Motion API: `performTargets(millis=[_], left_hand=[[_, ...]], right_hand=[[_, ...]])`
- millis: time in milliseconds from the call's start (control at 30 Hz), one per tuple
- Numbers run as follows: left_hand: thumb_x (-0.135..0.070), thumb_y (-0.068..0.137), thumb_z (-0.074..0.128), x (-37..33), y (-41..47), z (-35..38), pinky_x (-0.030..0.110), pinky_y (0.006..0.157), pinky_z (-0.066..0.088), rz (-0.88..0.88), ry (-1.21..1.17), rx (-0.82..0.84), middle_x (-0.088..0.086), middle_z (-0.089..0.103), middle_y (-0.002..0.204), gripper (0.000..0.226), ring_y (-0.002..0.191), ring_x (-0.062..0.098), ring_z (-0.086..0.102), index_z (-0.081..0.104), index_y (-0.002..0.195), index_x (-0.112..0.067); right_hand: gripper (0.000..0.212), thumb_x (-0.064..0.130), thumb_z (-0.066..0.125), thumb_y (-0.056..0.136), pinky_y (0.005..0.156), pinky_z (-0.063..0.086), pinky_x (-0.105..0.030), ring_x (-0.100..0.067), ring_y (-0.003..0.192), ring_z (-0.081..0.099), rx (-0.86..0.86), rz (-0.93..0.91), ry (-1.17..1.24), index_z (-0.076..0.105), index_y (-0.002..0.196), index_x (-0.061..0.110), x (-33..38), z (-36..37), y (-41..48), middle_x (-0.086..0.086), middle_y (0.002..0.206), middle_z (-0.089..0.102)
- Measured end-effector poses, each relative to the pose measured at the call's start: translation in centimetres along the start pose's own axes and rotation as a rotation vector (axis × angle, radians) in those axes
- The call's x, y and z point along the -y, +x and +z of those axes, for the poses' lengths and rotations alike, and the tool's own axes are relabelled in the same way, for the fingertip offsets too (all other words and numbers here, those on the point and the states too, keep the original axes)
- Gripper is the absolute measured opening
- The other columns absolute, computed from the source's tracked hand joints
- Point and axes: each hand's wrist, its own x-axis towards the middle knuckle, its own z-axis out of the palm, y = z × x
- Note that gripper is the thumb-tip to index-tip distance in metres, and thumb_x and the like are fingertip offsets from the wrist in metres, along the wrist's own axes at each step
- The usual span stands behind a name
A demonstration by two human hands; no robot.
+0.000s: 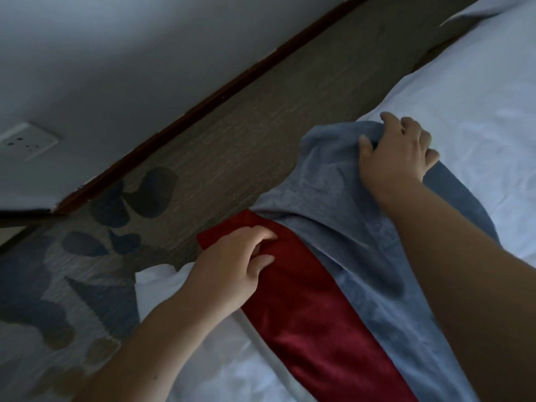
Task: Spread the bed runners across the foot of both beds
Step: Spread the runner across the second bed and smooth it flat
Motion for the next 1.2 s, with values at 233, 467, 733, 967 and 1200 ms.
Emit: performTargets(millis=[233, 467, 733, 967, 1200], left_hand=[[-0.029, 0.101, 0.057, 0.5, -1.0, 0.5, 0.023, 0.070, 0.050, 0.029, 0.025, -0.052, -0.021, 0.056, 0.095, 0.024, 0.083, 0.000, 0.059, 0.067, 0.120, -0.040], [-0.042, 0.097, 0.057, -0.1, -0.9, 1.2, 0.024, 0.072, 0.054, 0.037, 0.059, -0.142, -0.024, 0.056, 0.101, 0.024, 0.091, -0.003, 0.059, 0.063, 0.120, -0.044], [-0.034, 0.086, 0.075, -1.1, -0.3, 2.0, 0.014, 0.068, 0.046, 0.031, -0.026, -0.151, -0.022, 0.057, 0.086, 0.028, 0.083, -0.002, 0.059, 0.070, 0.114, -0.037], [-0.026, 0.078, 0.083, -2.2, -0.4, 2.5, 0.017, 0.058, 0.050, 0.060, 0.050, -0.170, -0.024, 0.052, 0.083, 0.033, 0.072, -0.003, 0.058, 0.070, 0.107, -0.036], [-0.060, 0.093, 0.057, -2.7, -0.9, 2.7, 0.021, 0.061, 0.053, 0.082, 0.167, -0.241, -0.021, 0.057, 0.096, 0.037, 0.085, 0.000, 0.060, 0.064, 0.120, -0.036]], right_hand=[[0.024, 0.011, 0.054, 0.097, 0.090, 0.040, -0.044, -0.035, 0.103, 0.055, 0.063, -0.248, -0.262, 0.068, 0.110, 0.026, 1.5, -0.2, 2.6, -0.012, 0.112, 0.056], [0.020, 0.015, 0.055, 0.098, 0.084, 0.043, -0.041, -0.031, 0.099, 0.055, -0.044, -0.395, -0.424, 0.068, 0.113, 0.018, 1.0, 1.6, 3.3, -0.011, 0.110, 0.055], [0.015, 0.019, 0.056, 0.099, 0.086, 0.043, -0.040, -0.029, 0.094, 0.060, -0.029, -0.469, -0.462, 0.069, 0.108, 0.017, 1.3, 2.7, 3.6, -0.009, 0.112, 0.058], [0.019, 0.016, 0.058, 0.096, 0.087, 0.039, -0.040, -0.030, 0.103, 0.059, -0.030, -0.560, -0.559, 0.066, 0.113, 0.013, 1.9, 1.0, 5.4, -0.010, 0.116, 0.058], [0.027, 0.016, 0.054, 0.095, 0.106, 0.032, -0.043, -0.032, 0.122, 0.044, -0.065, -0.535, -0.505, 0.068, 0.117, 0.012, 1.3, 1.6, 4.3, -0.011, 0.131, 0.049]])
